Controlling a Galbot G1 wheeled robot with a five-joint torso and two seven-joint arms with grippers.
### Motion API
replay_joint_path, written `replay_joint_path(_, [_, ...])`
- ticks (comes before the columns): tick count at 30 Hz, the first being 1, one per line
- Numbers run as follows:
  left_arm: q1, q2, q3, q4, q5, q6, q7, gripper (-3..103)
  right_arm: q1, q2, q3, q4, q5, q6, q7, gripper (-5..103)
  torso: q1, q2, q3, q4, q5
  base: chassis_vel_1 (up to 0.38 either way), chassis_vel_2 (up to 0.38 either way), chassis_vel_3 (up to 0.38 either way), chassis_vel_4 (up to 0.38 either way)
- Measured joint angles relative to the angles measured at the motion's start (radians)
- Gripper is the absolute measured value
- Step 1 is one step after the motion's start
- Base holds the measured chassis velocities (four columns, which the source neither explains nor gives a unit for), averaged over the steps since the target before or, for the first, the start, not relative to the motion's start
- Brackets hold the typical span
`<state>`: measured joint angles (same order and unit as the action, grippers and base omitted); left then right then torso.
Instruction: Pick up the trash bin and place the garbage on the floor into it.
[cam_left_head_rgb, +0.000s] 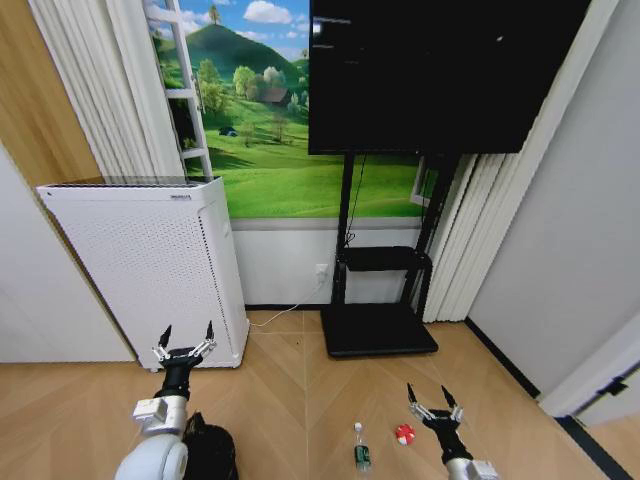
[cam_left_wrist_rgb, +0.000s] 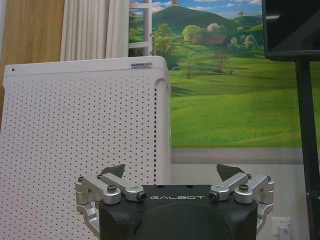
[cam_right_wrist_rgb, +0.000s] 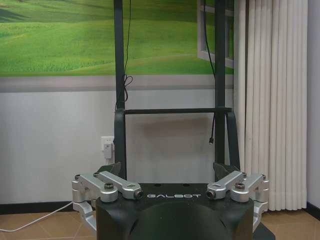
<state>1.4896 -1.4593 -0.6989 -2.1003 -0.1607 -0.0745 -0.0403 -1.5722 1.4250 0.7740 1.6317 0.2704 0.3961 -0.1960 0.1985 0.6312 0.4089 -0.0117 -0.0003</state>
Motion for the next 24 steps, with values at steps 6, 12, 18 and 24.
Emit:
replay_joint_path(6, [0.025, -0.003, 0.019, -0.024, 0.017, 0.002, -0.005, 100, -0.001, 0.001, 0.0, 0.006, -0.001, 0.0, 0.0, 100, -0.011, -0.028, -0.017, 0.0, 0.0001, 0.0, 0.0, 0.0, 0.0])
replay_joint_path(12, [0.039, 0.012, 0.01, -0.063, 0.012, 0.015, -0.02, 100, -0.005, 0.001, 0.003, 0.006, -0.001, 0.0, 0.0, 100, -0.021, -0.05, -0.029, 0.0, 0.0001, 0.0, 0.0, 0.0, 0.0])
replay_joint_path(18, [0.067, 0.041, -0.003, -0.093, 0.0, 0.017, -0.022, 100, -0.009, 0.001, 0.005, 0.003, -0.001, 0.0, 0.0, 100, -0.03, -0.073, -0.043, 0.0001, 0.0002, 0.0, 0.0, 0.0, 0.0])
replay_joint_path(24, [0.053, 0.048, -0.011, -0.072, -0.017, 0.017, -0.025, 100, -0.005, 0.003, 0.002, -0.003, -0.004, 0.0, -0.001, 100, -0.039, -0.101, -0.062, 0.0001, 0.0002, 0.0, 0.0, 0.0, 0.0])
